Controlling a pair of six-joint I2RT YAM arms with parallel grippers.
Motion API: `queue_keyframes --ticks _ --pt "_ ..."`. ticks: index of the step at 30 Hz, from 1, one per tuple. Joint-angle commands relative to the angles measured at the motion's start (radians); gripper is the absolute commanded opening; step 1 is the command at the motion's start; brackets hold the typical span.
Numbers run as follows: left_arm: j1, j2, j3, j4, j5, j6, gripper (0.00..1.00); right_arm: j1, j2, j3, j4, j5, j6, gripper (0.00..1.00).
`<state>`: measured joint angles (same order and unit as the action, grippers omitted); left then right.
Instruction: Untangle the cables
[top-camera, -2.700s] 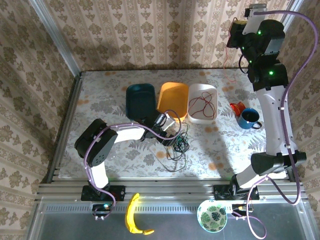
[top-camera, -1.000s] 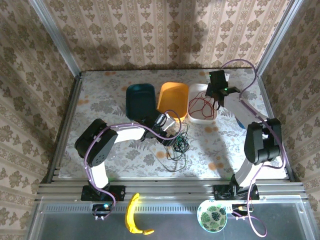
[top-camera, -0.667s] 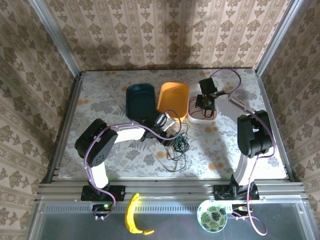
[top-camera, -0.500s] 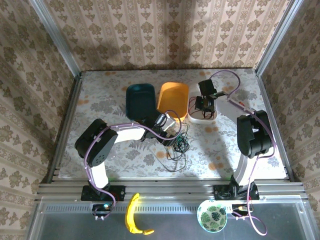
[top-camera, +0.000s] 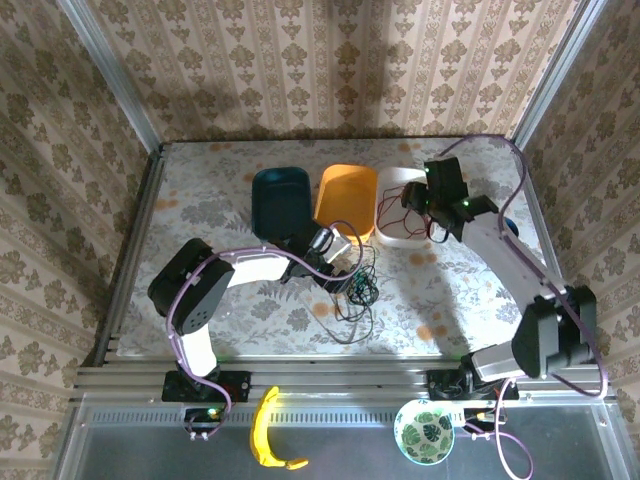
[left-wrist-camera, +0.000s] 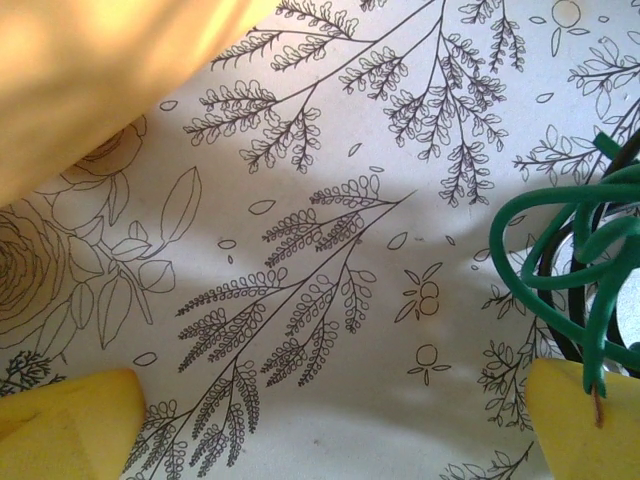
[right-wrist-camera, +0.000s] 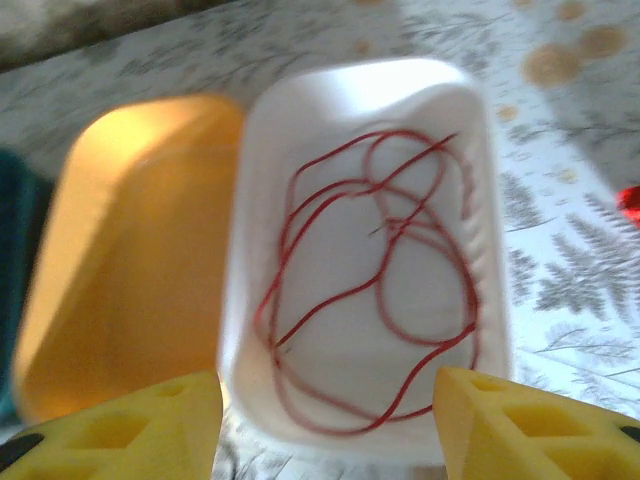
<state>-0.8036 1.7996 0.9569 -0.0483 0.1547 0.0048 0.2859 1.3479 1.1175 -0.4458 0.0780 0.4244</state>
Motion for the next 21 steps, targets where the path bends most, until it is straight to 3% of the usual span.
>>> queue_keyframes --ticks 1,3,8,12,21 --pt "0.001 0.007 -0.026 0.001 0.054 0.015 1.00 0.095 -0.028 -0.091 -0.057 -0.282 -0.092 0.59" --pt "0.001 0.007 -0.024 -0.005 0.057 0.014 1.00 0.178 -0.025 -0.142 -0.072 -0.387 -0.123 0.58" --pt "0.004 0.001 -0.020 -0.026 0.057 0.022 1.00 0.314 0.032 -0.189 -0.150 -0.462 -0.154 0.49" --pt "0.006 -0.006 -0.027 -0.036 0.053 0.026 1.00 0.326 0.008 -0.214 -0.194 -0.414 -0.163 0.44" --pt "0.007 -0.010 -0.034 -0.036 0.052 0.016 1.00 0.326 0.085 -0.227 -0.254 -0.469 -0.208 0.40"
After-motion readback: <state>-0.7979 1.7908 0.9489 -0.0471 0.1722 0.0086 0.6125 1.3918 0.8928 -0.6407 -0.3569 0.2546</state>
